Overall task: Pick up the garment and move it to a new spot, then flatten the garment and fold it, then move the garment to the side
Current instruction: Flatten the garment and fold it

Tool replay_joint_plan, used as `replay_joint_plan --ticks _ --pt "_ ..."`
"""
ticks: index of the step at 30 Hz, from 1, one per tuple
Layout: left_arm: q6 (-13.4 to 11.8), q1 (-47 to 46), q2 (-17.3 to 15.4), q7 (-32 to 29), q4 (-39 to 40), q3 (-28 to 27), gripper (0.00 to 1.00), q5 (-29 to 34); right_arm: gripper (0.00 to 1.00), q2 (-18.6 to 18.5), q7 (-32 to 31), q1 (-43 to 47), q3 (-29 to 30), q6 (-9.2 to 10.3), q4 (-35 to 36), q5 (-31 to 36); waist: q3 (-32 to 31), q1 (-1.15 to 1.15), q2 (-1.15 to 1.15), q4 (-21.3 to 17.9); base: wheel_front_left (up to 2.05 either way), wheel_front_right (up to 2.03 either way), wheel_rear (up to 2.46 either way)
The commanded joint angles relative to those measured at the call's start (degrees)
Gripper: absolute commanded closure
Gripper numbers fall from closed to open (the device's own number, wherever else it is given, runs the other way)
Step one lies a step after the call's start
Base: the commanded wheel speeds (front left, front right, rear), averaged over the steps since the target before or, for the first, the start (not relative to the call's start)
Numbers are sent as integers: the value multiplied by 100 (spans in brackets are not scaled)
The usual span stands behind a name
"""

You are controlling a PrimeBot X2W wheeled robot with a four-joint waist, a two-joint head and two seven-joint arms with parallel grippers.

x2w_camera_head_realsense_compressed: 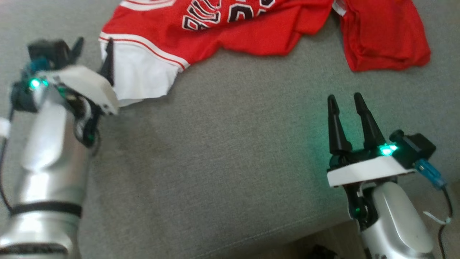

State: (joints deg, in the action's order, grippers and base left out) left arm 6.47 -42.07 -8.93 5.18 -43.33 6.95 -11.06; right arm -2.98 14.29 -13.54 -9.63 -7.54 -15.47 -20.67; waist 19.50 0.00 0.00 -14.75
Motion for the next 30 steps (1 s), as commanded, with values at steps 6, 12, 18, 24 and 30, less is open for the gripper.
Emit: replay_joint_plan --ticks 6,12,18,24,30 --pt "11 -1009 -579 -463 -858 120 0 240 0 10 59 -299 -322 5 208 -113 456 0 0 -373 0 0 0" --pt "58 -1536 -733 -815 -1562 427 0 390 0 10 68 -316 -354 5 158 -169 594 0 0 -477 0 0 0" --pt "75 -1769 -699 -935 -2060 445 16 249 0 10 70 -352 -335 5 197 -203 593 0 0 -495 0 0 0" --pt "95 -1692 -570 -128 -2134 376 100 -90 0 10 70 -336 -179 5 150 -101 336 0 0 -310 0 0 0" --pt "99 -1494 -426 559 -2109 350 100 -346 0 10 70 -262 -82 5 107 70 22 0 0 60 0 0 0"
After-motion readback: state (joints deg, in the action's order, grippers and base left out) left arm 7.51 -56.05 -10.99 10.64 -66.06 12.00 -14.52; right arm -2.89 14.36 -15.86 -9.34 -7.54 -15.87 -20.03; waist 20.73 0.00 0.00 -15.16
